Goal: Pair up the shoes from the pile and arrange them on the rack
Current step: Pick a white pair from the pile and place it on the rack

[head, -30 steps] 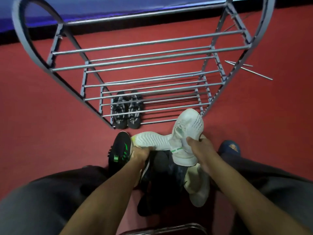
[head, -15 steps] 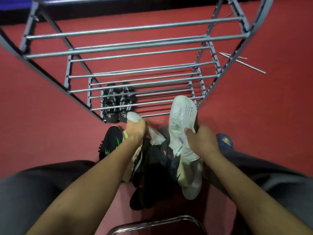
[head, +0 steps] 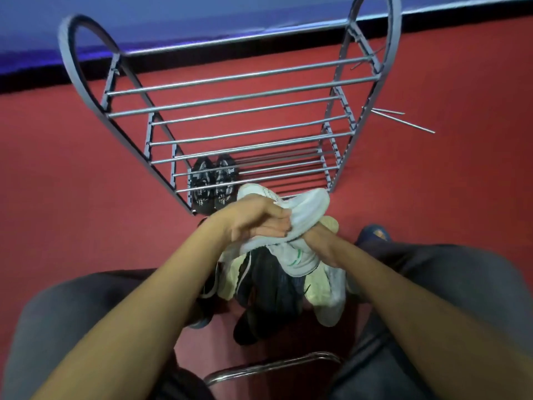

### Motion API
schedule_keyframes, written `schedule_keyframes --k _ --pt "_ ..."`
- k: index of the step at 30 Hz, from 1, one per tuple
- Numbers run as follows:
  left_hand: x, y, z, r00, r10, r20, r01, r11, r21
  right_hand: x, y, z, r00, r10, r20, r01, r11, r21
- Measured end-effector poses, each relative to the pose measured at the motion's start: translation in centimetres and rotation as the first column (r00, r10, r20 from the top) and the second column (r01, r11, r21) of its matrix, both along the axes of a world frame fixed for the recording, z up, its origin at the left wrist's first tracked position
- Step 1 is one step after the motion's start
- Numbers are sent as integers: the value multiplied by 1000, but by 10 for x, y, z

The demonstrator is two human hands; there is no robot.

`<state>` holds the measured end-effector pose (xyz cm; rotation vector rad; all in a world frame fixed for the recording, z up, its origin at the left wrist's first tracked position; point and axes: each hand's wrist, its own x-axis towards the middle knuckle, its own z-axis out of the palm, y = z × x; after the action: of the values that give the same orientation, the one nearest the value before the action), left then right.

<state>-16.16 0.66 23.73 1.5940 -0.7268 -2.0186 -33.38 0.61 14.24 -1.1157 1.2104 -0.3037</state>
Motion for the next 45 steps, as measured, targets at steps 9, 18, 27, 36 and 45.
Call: schedule_keyframes --k 9,18,27,36,45 --pt "8 39 16 131 210 969 529 811 -248 19 0 10 969 -46 242 24 995 95" --pt "61 41 6 579 57 813 170 967 -189 19 -16 12 955 -220 199 192 970 147" --pt "68 45 -16 690 459 560 -294 884 -363 21 -17 16 919 -348 183 322 933 158" --pt "74 66 -103 600 92 795 -102 994 -38 -43 -39 22 834 -241 -496 244 968 -61" --pt "65 50 -190 641 -243 728 105 967 230 -90 -50 25 745 -524 -413 545 835 -78"
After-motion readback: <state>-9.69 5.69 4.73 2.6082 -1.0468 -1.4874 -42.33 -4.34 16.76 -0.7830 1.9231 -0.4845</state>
